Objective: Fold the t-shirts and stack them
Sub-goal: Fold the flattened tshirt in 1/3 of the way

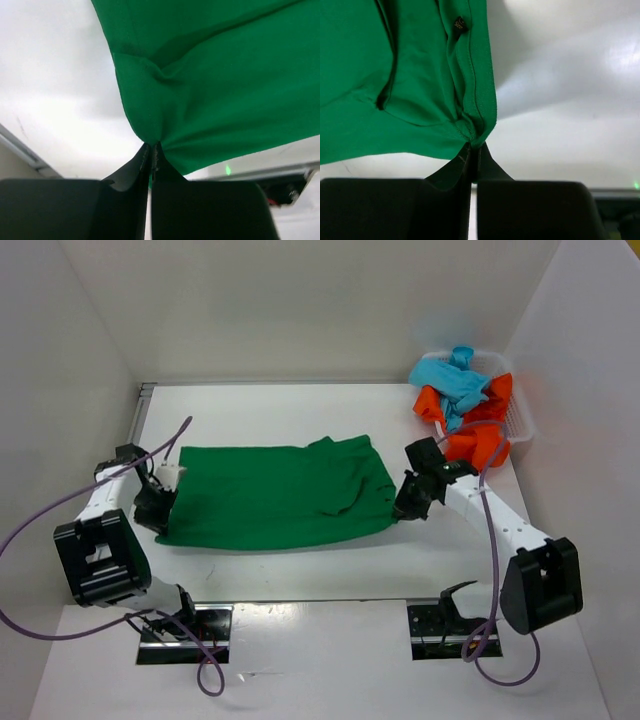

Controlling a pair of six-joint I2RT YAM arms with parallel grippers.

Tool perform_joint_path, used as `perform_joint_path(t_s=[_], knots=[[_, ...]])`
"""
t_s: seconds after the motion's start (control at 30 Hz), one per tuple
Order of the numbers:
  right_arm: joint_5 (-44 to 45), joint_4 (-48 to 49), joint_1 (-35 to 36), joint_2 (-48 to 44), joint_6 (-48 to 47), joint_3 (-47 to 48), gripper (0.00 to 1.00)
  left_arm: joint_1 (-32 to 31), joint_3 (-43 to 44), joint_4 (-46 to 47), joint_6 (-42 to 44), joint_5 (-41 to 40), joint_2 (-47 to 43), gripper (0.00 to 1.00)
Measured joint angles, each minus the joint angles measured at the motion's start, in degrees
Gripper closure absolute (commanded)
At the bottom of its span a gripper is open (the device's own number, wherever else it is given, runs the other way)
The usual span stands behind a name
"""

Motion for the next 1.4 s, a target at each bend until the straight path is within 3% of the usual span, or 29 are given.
perform_joint_path(t_s=[0.07, 0.1, 0.13, 0.17, 0.27, 0.3, 0.5, 0.6, 0.63, 0.73, 0.77, 0.8, 0.97, 1.1, 1.2, 1.27, 1.4], knots=[[0.31, -3.45, 1.84, -1.18, 0.76, -0.20, 0.83, 0.13, -0.98, -1.84, 1.07, -1.90, -0.79, 0.95], [0.46, -5.09, 2.67, -1.90, 1.14, -0.24, 0.69, 0.15, -1.22, -2.75, 1.57, -2.69, -1.11, 0.92], [0.72, -6.97, 3.82, -3.02, 1.92, -0.24, 0.35, 0.17, -1.36, -3.82, 2.01, -3.43, -1.57, 0.77], [1.03, -8.55, 4.74, -4.11, 2.60, -0.24, 0.23, 0.17, -1.51, -4.59, 2.97, -4.22, -2.03, 0.62], [2.51, -14.25, 6.54, -6.16, 2.93, 1.03, 0.09, 0.26, -1.62, -7.58, 4.35, -6.14, -3.80, 0.34], [3.37, -16.20, 6.86, -6.32, 2.99, 2.01, 0.03, 0.28, -1.62, -8.28, 4.70, -6.45, -4.44, 0.32], [8.96, -21.24, 8.96, -7.50, 2.91, 9.16, 0.02, 0.15, 0.90, -10.08, 4.68, -10.19, -8.02, 0.28], [8.87, -18.93, 10.47, -6.27, 2.99, 8.33, 0.02, -3.58, 10.12, -9.01, 5.97, -8.20, -10.99, 0.19], [8.63, -16.85, 10.64, -5.35, 3.17, 7.04, 0.03, -7.26, 13.35, -6.32, 6.71, -6.36, -13.16, 0.14], [8.28, -12.04, 10.67, -3.21, 4.13, 2.67, 0.03, -20.57, 18.08, 1.25, 9.77, 0.20, -19.61, 0.14], [8.31, -10.91, 10.67, -2.62, 4.57, 1.51, 0.03, -24.98, 18.82, 2.54, 10.45, 2.95, -20.20, 0.03], [8.35, -9.86, 10.62, -2.32, 5.03, 0.57, 0.03, -28.59, 19.67, 2.64, 10.99, 4.55, -20.35, 0.00], [8.63, -3.63, 7.61, -2.10, 7.37, -2.34, 0.03, -49.81, 19.56, 7.45, 12.98, 8.28, -8.00, 0.00], [8.72, 2.67, 2.27, -1.73, 9.25, -4.42, 0.03, -65.31, 16.65, 12.83, 14.19, 4.61, 6.60, 0.00], [8.70, 5.07, 0.72, -0.24, 10.34, -4.85, 0.03, -75.14, 15.96, 15.19, 15.15, 1.77, 12.28, 0.01], [8.48, 6.75, 0.72, 0.90, 10.78, -5.29, 0.03, -78.64, 17.31, 16.39, 15.21, 1.73, 15.28, 0.03], [8.50, 7.87, 0.72, 0.98, 11.41, -7.74, 0.03, -78.23, 18.95, 19.19, 15.10, 1.53, 18.43, 0.07]])
